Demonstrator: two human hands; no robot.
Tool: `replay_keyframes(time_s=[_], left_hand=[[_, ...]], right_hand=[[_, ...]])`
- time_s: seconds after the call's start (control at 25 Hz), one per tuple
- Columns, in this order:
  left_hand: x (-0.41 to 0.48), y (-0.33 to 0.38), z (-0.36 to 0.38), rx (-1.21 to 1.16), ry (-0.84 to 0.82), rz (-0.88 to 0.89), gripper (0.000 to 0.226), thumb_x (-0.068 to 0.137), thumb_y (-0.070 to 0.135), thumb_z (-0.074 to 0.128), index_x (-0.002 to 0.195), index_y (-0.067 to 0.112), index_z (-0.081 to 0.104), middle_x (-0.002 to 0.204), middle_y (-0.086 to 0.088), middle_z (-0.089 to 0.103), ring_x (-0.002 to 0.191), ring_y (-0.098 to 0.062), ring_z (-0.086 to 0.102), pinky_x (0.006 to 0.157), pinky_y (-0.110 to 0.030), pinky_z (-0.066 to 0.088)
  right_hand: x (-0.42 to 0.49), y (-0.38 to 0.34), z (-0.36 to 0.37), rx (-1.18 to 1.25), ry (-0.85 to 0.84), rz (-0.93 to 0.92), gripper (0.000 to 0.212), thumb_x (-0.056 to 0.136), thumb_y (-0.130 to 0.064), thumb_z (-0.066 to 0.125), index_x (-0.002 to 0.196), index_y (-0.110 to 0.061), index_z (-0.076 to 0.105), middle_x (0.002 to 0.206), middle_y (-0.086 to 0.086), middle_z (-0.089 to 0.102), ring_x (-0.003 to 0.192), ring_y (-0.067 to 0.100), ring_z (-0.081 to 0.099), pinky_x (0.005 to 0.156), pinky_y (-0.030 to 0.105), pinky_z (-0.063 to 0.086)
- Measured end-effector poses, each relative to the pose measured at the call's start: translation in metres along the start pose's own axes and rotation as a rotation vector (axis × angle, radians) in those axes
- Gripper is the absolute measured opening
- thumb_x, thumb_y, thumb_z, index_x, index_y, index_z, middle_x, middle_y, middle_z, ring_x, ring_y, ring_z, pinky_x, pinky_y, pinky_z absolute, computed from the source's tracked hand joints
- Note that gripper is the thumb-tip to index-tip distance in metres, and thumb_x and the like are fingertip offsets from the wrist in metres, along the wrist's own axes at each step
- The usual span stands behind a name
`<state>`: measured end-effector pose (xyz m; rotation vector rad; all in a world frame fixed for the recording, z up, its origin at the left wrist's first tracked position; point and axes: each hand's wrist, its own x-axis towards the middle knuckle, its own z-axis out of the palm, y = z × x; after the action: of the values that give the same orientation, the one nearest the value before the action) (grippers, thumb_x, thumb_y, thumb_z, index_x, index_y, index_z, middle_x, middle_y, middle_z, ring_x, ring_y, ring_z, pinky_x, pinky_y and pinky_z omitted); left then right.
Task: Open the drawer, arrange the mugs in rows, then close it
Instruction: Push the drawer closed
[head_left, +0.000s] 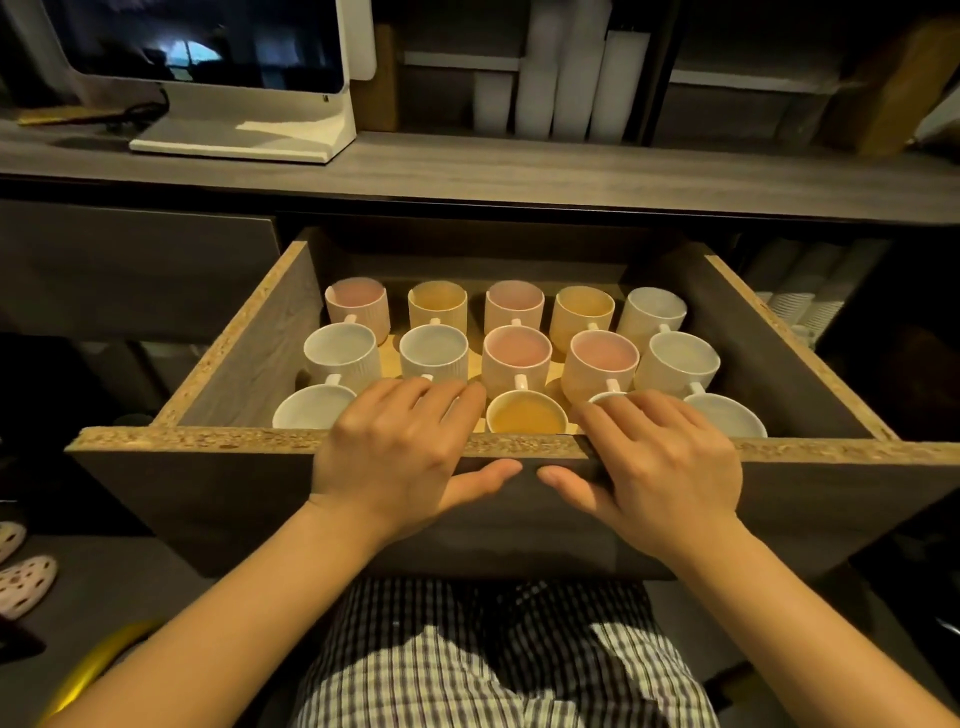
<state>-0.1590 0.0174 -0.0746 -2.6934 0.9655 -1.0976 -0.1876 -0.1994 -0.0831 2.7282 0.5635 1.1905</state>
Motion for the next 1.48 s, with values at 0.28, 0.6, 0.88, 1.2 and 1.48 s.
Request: replay_keyframes(time_s=[0.28, 0.6, 0.88, 1.2, 1.48], left_hand=[[0.016, -0.013, 0.02, 0.029, 0.076, 0.028, 0.064, 0.089, 0.062, 0.034, 0.095, 0.01, 0.071, 0.081, -0.006, 0.073, 0.069, -0.022, 0.07, 0.053, -0.029, 0.051], [0.043, -0.031, 0.047, 0.043, 0.113, 0.028, 0.064, 0.089, 0.062, 0.033, 0.093, 0.01, 0.071, 0.079, -0.005, 0.072, 0.067, -0.022, 0.069, 0.052, -0.03, 0.05], [0.066, -0.045, 0.067, 0.042, 0.132, 0.017, 0.063, 0.089, 0.062, 0.033, 0.092, 0.011, 0.07, 0.077, -0.004, 0.072, 0.063, -0.021, 0.067, 0.05, -0.029, 0.047], [0.058, -0.043, 0.073, 0.142, 0.108, -0.081, 0.064, 0.091, 0.06, 0.024, 0.118, 0.01, 0.055, 0.112, -0.009, 0.067, 0.106, -0.026, 0.058, 0.099, -0.046, 0.027], [0.051, -0.048, 0.095, 0.333, 0.339, -0.041, 0.056, 0.089, 0.059, 0.034, 0.119, 0.018, 0.055, 0.125, -0.002, 0.05, 0.115, -0.021, 0.047, 0.107, -0.047, 0.01]], right_hand=[[0.015, 0.013, 0.025, -0.006, 0.094, -0.031, 0.056, 0.085, -0.062, 0.044, 0.084, -0.013, 0.071, 0.075, 0.005, 0.072, 0.069, 0.026, 0.069, 0.055, 0.031, 0.05], [0.042, 0.03, 0.051, -0.035, 0.119, -0.031, 0.056, 0.085, -0.063, 0.044, 0.077, -0.013, 0.068, 0.068, 0.003, 0.067, 0.063, 0.025, 0.064, 0.052, 0.032, 0.046], [0.063, 0.044, 0.071, -0.055, 0.089, -0.014, 0.057, 0.087, -0.063, 0.041, 0.078, -0.014, 0.069, 0.069, 0.003, 0.068, 0.064, 0.024, 0.065, 0.051, 0.03, 0.046], [0.056, 0.044, 0.071, -0.068, 0.039, 0.07, 0.057, 0.086, -0.064, 0.04, 0.105, -0.015, 0.064, 0.102, 0.007, 0.07, 0.102, 0.031, 0.061, 0.097, 0.047, 0.038], [0.046, 0.051, 0.087, -0.155, 0.162, 0.095, 0.06, 0.081, -0.069, 0.044, 0.111, -0.019, 0.057, 0.118, 0.008, 0.06, 0.116, 0.029, 0.047, 0.106, 0.049, 0.021]])
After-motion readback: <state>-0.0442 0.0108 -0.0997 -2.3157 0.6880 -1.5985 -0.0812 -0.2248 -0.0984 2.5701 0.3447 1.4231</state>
